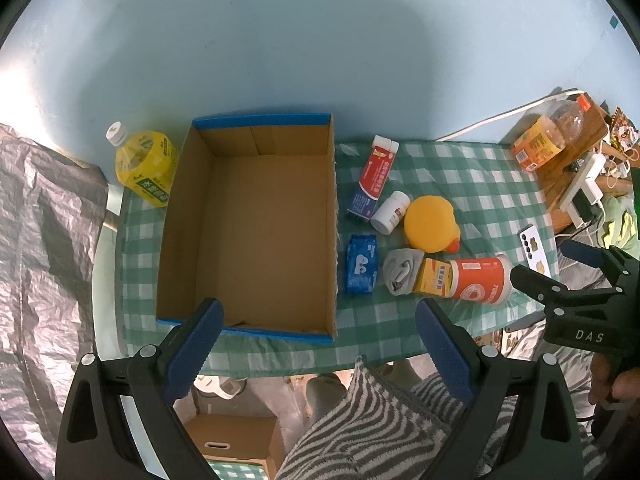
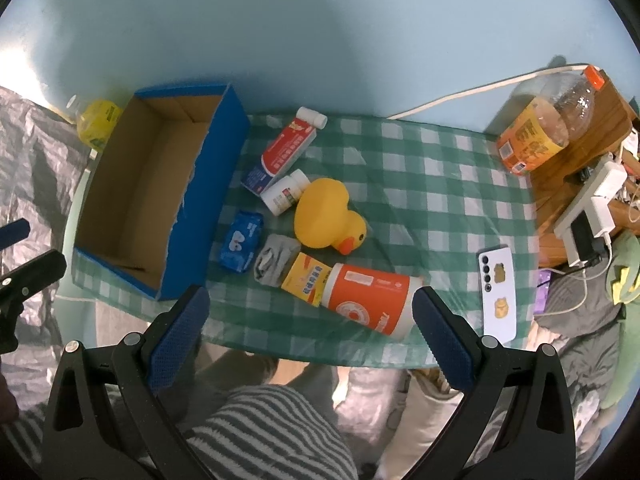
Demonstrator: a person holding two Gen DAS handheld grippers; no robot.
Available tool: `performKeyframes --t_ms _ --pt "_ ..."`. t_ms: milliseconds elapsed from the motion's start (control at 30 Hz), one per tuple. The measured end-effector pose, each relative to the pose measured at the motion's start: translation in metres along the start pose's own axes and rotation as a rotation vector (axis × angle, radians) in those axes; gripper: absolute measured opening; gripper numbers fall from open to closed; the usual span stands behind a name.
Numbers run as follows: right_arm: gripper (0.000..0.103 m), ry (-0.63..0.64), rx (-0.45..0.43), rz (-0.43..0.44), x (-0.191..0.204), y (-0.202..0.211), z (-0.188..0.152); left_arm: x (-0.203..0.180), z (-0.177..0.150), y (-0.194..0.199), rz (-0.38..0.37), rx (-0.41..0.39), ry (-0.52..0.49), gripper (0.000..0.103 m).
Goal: Organize objects
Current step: 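Move both grippers toward the objects beside the cardboard box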
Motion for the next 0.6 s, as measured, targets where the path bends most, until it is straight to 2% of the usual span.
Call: performKeyframes --t_ms 233,333,367,600 --pt "0.102 -0.029 -0.004 -0.008 -0.001 0.0 0.0 -0.001 0.0 0.0 -0.016 -0.006 -0.058 0.097" --pt "0.102 -0.166 -0.03 -0.044 -0.003 0.0 0.0 -0.001 -0.003 0.0 -0.021 -0.005 -0.068 0.097" --pt "0.102 -0.167 -0.029 -0.046 -0.003 0.0 0.0 -0.002 -0.004 0.0 -0.035 -0.012 -0.124 0.097" --pt "0.102 -0.197 -0.034 -0.057 -0.006 0.0 -0.003 -0.01 -0.006 0.001 -0.058 -0.021 -0.206 0.097"
Point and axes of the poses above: each gripper's, at about its wrist camera, not at the fingertips, and y roughly against the way its jaws point, x to its left, z to its top, the point moved 5 cm from there along -y, roughly the way its jaws point, and after that the axes turned 5 degrees about z, right-handed, at the moved point
